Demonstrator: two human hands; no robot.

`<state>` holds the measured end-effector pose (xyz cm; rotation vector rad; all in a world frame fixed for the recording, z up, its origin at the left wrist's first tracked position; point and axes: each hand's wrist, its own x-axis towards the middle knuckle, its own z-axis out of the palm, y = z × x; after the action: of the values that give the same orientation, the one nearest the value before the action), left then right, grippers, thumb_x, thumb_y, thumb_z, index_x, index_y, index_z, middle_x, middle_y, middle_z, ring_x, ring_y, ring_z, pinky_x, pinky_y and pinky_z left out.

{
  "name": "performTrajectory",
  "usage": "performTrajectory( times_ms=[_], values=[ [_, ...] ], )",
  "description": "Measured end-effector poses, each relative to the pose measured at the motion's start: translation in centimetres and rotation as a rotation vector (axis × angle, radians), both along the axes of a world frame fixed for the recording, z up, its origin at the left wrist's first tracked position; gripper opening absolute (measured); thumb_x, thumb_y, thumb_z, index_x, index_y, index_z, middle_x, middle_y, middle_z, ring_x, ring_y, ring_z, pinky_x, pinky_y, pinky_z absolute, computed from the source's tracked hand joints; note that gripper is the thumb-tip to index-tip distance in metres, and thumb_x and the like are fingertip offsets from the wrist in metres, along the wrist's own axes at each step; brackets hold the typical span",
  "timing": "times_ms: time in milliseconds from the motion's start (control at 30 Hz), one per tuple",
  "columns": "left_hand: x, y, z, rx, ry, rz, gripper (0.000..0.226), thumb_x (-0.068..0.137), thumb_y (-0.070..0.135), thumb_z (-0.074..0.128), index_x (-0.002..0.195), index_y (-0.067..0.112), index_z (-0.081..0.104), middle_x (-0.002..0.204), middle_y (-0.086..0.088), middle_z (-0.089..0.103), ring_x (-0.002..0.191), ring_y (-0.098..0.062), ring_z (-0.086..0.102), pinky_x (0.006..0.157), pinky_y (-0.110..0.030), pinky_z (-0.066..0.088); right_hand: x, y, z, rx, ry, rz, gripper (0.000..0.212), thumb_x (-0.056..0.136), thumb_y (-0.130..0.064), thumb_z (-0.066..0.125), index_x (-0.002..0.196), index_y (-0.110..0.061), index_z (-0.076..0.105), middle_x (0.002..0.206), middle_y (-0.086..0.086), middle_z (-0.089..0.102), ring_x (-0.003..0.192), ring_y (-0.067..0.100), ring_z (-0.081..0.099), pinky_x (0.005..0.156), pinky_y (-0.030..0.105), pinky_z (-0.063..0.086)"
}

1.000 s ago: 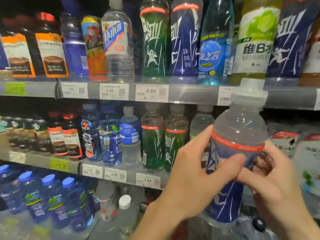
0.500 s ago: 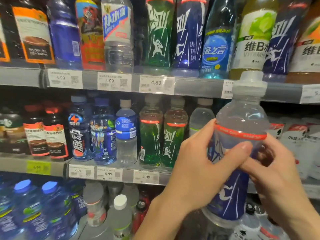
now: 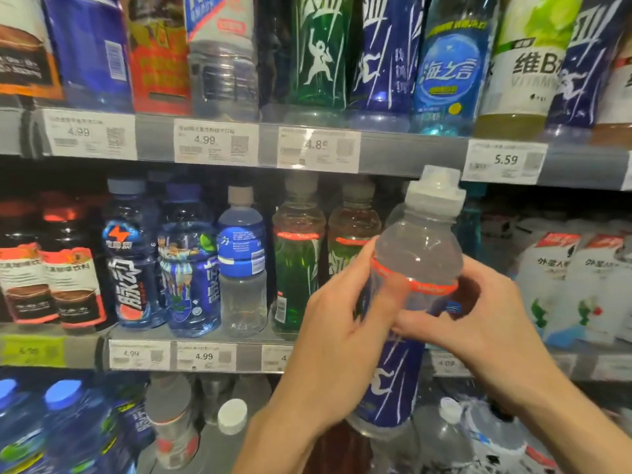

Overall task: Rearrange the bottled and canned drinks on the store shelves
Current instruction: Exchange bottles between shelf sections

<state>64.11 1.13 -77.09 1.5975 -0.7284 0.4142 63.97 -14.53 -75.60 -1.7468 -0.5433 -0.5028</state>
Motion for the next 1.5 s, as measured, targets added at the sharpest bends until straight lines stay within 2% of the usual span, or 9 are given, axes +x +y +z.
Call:
performTrajectory(
  times_ms=[133,267,367,500,733,867,1033,1200,1500],
  values=[
    [2.2,0.3,0.1,0.15,-0.107,0.362,0.058,0.099,0.058,0.026,0.14,0.03,0.056,0.134,0.02,0.057,0.124,0.006,0.051,0.106,-0.029,0.043,0.2,-0.6,-0.7,0.077,-0.049,-0.034,0.071,0.056,-0.013,0.096,0.119,-0.018,0.064,0.107,-0.008,0.076,0.095,0.007,0.073,0.074,0.015,0.054],
    [4.0,2.0,1.3,0.173,-0.167,0.721,0.053,0.096,0.032,0.063,0.146,0.021,0.049,0.138,0.008,0.055,0.116,-0.011,0.058,0.099,-0.028,0.045,1.6,-0.5,-0.6,0.177,-0.071,0.026,0.06,0.06,-0.012,0.087,0.115,-0.021,0.068,0.107,-0.007,0.077,0.097,0.01,0.073,0.079,0.02,0.055],
    [4.7,1.2,2.4,0.418,-0.184,0.809,0.075,0.084,0.033,0.076,0.149,0.018,0.041,0.146,0.002,0.047,0.118,-0.028,0.06,0.095,-0.046,0.051,2.1,-0.9,-0.3,0.168,-0.131,0.003,0.067,0.056,-0.016,0.091,0.118,-0.021,0.067,0.109,-0.006,0.076,0.1,0.012,0.072,0.081,0.024,0.056],
    [6.2,-1.8,3.3,0.622,-0.064,0.839,0.077,0.074,0.056,0.075,0.132,0.02,0.039,0.123,-0.002,0.057,0.112,-0.033,0.06,0.072,-0.04,0.042,3.0,-2.3,0.0,0.188,-0.205,-0.012,0.075,0.054,-0.035,0.087,0.124,-0.019,0.064,0.113,-0.001,0.074,0.104,0.019,0.07,0.086,0.038,0.057],
    [6.1,-2.5,3.1,0.589,-0.032,1.041,0.075,0.061,0.056,0.089,0.114,0.023,0.048,0.112,0.004,0.061,0.101,-0.027,0.064,0.067,-0.034,0.036,3.9,-4.2,0.1,0.319,-0.234,0.053,0.06,0.058,-0.033,0.079,0.114,-0.021,0.063,0.107,0.0,0.074,0.097,0.017,0.071,0.081,0.026,0.055],
    [4.8,-1.3,2.4,0.508,-0.19,1.003,0.082,0.045,0.056,0.094,0.114,0.027,0.059,0.099,0.012,0.05,0.088,-0.014,0.052,0.063,-0.032,0.037,4.3,-4.5,0.0,0.364,-0.24,0.066,0.057,0.059,-0.035,0.079,0.112,-0.021,0.063,0.103,0.0,0.074,0.094,0.017,0.07,0.079,0.025,0.054],
    [4.1,1.0,2.3,0.423,-0.348,0.868,0.09,0.041,0.059,0.093,0.118,0.025,0.062,0.101,0.008,0.058,0.094,-0.02,0.055,0.081,-0.042,0.048,4.5,-4.1,0.3,0.354,-0.251,0.056,0.056,0.061,-0.036,0.08,0.113,-0.023,0.064,0.101,-0.006,0.075,0.091,0.009,0.07,0.076,0.019,0.052],
    [2.1,4.4,3.6,0.207,-0.315,0.684,0.091,0.037,0.049,0.097,0.12,0.031,0.067,0.1,0.006,0.059,0.096,-0.004,0.062,0.087,-0.012,0.048,4.5,-2.5,0.5,0.317,-0.272,0.037,0.06,0.063,-0.033,0.084,0.118,-0.021,0.064,0.108,-0.003,0.075,0.095,0.012,0.071,0.079,0.022,0.053],
    [0.1,9.8,2.9,0.044,-0.186,0.626,0.08,0.042,0.032,0.095,0.115,0.046,0.064,0.109,0.005,0.065,0.1,0.0,0.068,0.092,-0.023,0.055,5.4,0.7,-0.2,0.167,-0.282,-0.082,0.07,0.061,-0.022,0.096,0.121,-0.029,0.06,0.108,-0.007,0.073,0.094,0.009,0.071,0.077,0.023,0.054]
  ],
)
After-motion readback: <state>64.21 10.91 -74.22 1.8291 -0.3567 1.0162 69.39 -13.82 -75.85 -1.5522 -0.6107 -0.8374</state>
